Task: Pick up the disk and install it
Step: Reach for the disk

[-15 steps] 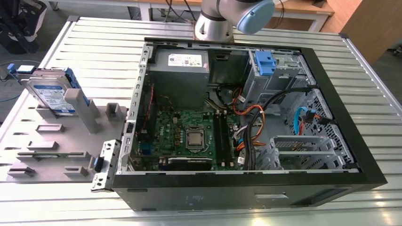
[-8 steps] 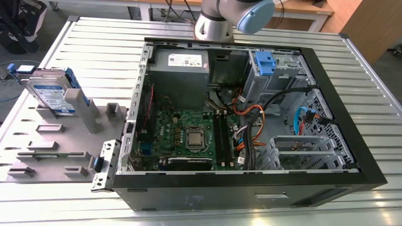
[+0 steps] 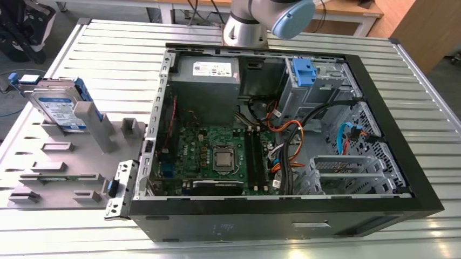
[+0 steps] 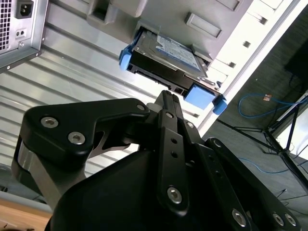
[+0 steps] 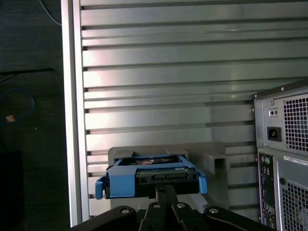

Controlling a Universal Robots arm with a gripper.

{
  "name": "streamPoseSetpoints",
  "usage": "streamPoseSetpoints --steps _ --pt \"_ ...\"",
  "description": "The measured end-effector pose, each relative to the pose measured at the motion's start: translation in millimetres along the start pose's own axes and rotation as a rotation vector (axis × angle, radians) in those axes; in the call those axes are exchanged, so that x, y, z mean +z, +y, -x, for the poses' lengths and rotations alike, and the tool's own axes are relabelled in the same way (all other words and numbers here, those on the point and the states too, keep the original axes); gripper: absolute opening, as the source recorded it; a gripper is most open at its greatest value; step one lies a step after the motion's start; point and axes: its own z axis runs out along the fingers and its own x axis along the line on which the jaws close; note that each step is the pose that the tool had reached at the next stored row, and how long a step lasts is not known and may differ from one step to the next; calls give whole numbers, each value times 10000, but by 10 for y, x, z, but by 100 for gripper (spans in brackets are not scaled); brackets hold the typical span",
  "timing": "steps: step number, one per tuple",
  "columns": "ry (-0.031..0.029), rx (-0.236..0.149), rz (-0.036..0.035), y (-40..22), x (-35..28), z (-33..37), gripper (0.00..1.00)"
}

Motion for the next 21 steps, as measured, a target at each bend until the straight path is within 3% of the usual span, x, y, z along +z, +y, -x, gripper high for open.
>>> streamPoseSetpoints --steps 4,13,21 --pt "-1 1 1 -3 71 -9 11" --pt "-1 0 -1 -20 149 -70 11" --pt "-1 0 -1 -94 219 -78 11"
